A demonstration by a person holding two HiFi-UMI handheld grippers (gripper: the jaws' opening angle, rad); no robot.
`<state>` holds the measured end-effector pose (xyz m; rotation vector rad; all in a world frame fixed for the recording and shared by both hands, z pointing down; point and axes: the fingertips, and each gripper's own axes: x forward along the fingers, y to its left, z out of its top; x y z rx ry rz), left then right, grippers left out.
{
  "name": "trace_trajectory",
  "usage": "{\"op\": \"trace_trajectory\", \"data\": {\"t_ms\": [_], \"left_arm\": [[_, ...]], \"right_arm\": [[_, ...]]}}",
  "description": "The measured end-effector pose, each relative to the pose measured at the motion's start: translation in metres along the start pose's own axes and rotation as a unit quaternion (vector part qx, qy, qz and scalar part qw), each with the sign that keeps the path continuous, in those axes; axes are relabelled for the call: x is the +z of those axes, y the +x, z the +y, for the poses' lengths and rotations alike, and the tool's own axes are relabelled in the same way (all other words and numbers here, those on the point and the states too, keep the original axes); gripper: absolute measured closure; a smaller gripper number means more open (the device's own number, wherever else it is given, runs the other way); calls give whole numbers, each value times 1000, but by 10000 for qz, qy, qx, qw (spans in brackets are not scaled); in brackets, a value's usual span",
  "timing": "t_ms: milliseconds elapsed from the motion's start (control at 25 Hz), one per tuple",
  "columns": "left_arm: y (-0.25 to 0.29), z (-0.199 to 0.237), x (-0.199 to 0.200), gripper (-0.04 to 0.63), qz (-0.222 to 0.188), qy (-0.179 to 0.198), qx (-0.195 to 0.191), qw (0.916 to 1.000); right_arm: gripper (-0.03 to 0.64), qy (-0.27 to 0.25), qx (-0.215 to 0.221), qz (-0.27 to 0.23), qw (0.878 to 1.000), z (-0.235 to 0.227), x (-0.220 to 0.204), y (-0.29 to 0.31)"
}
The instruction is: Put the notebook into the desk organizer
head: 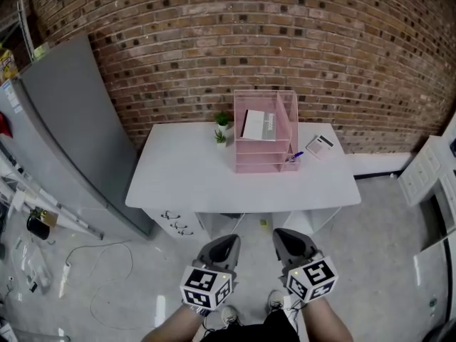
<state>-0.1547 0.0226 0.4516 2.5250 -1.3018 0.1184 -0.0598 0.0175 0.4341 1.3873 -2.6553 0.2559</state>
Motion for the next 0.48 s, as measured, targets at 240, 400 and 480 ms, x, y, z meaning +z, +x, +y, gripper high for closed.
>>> {"op": "trace_trajectory", "data": {"t_ms": [240,400,480], "left_arm": [[-7,2,-2,589,15,-39,-53,10000],[-7,0,-8,589,12,-51,-68,10000],[-7,-2,-11,589,12,-58,-75,10000]], "right_arm": [[614,48,-57,50,10000,7,-3,-2],[614,62,-75,56,9999,8,-10,-5],[614,65,-81,58,9999,8,-13,-6]]}}
